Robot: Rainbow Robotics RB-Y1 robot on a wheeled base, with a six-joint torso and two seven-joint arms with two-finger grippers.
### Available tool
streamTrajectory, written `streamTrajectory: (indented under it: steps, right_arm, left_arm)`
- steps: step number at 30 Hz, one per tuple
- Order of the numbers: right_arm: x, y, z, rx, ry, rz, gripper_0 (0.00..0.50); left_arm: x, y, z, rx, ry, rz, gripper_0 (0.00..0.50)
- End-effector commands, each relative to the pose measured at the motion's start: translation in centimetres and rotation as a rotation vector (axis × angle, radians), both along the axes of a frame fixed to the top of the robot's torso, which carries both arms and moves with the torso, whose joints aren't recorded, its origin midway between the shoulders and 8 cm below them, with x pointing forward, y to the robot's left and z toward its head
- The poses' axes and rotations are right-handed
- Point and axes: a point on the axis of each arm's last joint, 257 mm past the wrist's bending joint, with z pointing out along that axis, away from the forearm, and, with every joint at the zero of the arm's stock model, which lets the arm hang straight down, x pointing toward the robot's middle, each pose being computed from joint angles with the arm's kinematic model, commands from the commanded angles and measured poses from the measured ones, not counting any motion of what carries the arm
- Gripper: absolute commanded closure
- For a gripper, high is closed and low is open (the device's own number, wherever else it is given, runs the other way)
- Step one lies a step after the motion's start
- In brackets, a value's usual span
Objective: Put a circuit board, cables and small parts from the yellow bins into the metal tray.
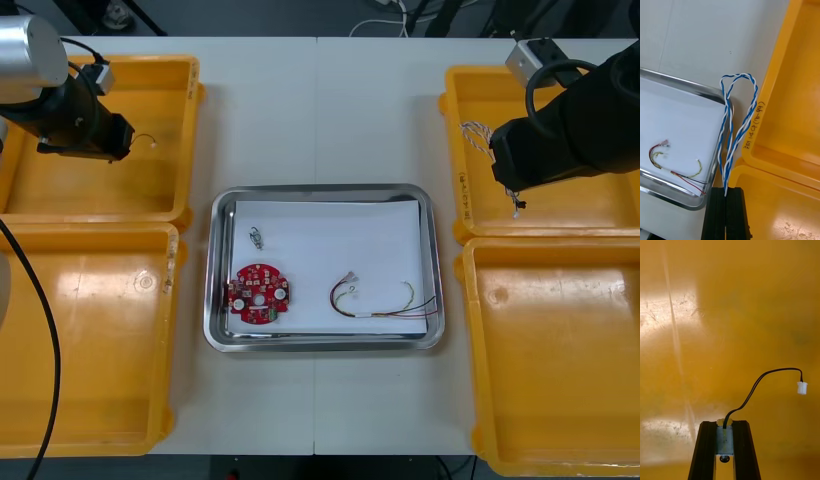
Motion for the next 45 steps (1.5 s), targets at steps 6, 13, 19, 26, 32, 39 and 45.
streamTrajectory:
  steps: [6, 13, 19, 26, 32, 39, 45]
  right_arm:
    - [-1.9, 0.5, -1.3, -0.217, -0.026, 0.238, 0.500]
    - [-2.1, 3.0, -2.4, -0.316, -0.061, 0.418, 0.500]
    - [-1.6, 6.1, -2.6, -0.426, -0.133, 0.580, 0.500]
    - [-0.9, 9.3, -2.7, -0.385, -0.137, 0.639, 0.500]
    - [0.6, 11.4, -3.1, -0.422, -0.163, 0.757, 0.500]
    - [2.4, 12.7, -4.2, -0.469, -0.194, 0.875, 0.500]
    - [3.4, 13.6, -5.7, -0.507, -0.223, 0.954, 0.500]
  left_arm:
    - [-2.8, 3.4, 4.7, 0.111, -0.027, -0.064, 0.500]
    - [-5.7, 3.2, 6.3, 0.121, 0.001, -0.062, 0.500]
    - [-8.5, 3.3, 6.8, 0.118, 0.024, -0.044, 0.500]
    - [-10.8, 2.6, 7.0, 0.107, 0.043, -0.027, 0.500]
    - [-10.9, -0.2, 8.2, 0.052, -0.013, 0.004, 0.500]
    - [-10.6, -4.2, 8.8, -0.020, -0.057, 0.018, 0.500]
    - [-10.7, -7.8, 8.3, -0.057, -0.062, 0.034, 0.500]
